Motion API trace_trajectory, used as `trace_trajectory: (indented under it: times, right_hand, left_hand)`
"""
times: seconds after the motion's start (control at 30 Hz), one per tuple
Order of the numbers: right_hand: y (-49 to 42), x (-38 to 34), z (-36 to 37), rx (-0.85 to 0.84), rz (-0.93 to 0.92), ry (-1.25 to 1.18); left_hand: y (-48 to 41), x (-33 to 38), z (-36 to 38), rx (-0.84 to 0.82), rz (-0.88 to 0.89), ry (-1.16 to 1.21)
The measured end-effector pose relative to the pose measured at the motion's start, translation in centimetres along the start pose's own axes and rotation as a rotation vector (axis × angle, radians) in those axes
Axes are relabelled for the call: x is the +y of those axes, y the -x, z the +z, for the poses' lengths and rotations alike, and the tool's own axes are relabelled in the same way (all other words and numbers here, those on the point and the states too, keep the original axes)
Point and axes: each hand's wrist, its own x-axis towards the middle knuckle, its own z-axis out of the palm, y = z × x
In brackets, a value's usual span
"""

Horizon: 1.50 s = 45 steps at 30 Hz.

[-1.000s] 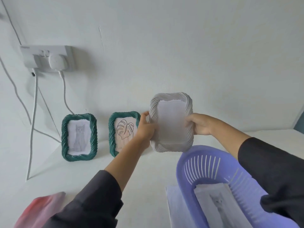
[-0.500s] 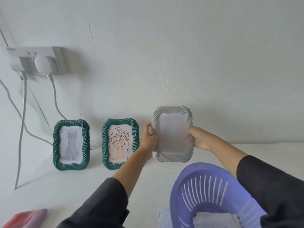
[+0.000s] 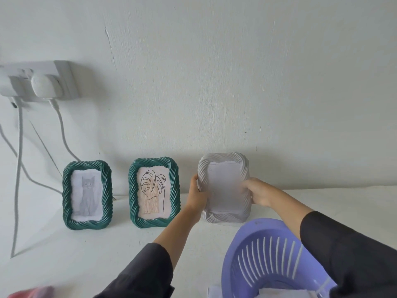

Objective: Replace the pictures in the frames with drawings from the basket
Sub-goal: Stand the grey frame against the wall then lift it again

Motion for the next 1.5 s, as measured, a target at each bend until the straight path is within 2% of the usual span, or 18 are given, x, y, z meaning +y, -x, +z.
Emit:
trace_trajectory:
  times: [0.37,0.73,1.03,1.27,1.5]
  right_hand:
    - [0.4,0.2,-1.2,-0.058,0.008,0.044]
    - [0.2,-0.3,-0.5,-0.068,-0.022,-0.113]
    - [0.4,-0.3,-0.9,-0.028,0.019,0.074]
    - [1.6,-0.1,-2.5,-0.074,0.044,0.314]
    - [3.1,0.4,-2.3,-0.039,0.014,0.346]
  left_hand:
    - [0.5,-1.4,-1.1,-0.011,-0.025,-0.106]
    - [0.4,-1.3,-1.3,0.002,-0.006,-0.186]
    - [0.1,-2.1,-1.3,0.004,-0.029,-0.203]
    - [1.2,-3.6,-2.2,0.052,-0.07,-0.22]
    - [1.7,-3.9,-2.0,0.056,-0.085,-0.217]
